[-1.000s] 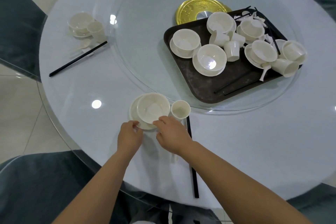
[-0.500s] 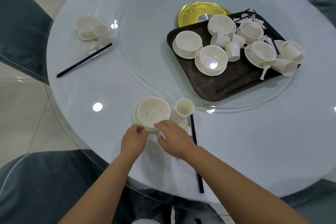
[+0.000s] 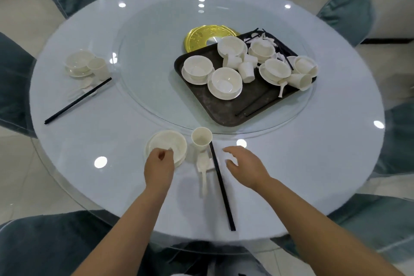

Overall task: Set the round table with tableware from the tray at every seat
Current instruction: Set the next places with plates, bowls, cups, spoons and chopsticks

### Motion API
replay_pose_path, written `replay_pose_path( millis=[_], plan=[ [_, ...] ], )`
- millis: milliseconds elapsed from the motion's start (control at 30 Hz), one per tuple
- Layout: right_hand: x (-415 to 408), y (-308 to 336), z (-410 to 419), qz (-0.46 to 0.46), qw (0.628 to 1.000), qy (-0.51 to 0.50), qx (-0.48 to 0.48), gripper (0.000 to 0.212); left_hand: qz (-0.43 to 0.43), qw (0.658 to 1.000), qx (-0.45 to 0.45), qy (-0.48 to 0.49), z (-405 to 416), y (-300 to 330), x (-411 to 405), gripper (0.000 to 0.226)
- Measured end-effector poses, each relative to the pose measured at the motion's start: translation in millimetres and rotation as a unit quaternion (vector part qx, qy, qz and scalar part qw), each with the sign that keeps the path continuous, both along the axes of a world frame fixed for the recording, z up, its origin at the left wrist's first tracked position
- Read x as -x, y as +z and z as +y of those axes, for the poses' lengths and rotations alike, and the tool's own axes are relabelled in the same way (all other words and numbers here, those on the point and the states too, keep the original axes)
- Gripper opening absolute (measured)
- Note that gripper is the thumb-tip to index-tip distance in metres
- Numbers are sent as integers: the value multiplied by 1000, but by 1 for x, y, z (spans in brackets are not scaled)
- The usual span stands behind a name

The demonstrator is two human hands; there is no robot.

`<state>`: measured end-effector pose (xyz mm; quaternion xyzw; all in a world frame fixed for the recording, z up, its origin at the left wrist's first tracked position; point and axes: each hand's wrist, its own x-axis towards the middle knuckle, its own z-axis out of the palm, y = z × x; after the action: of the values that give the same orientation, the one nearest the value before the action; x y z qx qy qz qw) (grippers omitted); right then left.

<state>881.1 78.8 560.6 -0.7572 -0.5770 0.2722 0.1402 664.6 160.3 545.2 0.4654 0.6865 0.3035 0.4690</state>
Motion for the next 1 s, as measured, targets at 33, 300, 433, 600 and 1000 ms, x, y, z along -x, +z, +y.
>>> replay_pose_path(
  millis=[33, 300, 433, 600, 1000],
  plan=[
    [-10, 1, -5, 0, 1000, -12, 1, 41, -6, 1000, 3, -11, -2, 4, -8, 24],
    [-77, 17, -46, 39, 995, -85, -21, 33, -36, 996, -9, -76, -35, 31, -71, 17],
    [-113, 26, -76, 55, 996, -66, -24, 31, -57, 996, -13, -69, -68, 40, -113, 17],
    [-164, 38, -125, 77, 996, -37, -24, 31, -137, 990, 46, -9, -125, 45, -174, 12],
    [-256, 72, -178, 54, 997, -25, -41, 26, -116, 989, 33, -90, -204, 59, -254, 13]
  ],
)
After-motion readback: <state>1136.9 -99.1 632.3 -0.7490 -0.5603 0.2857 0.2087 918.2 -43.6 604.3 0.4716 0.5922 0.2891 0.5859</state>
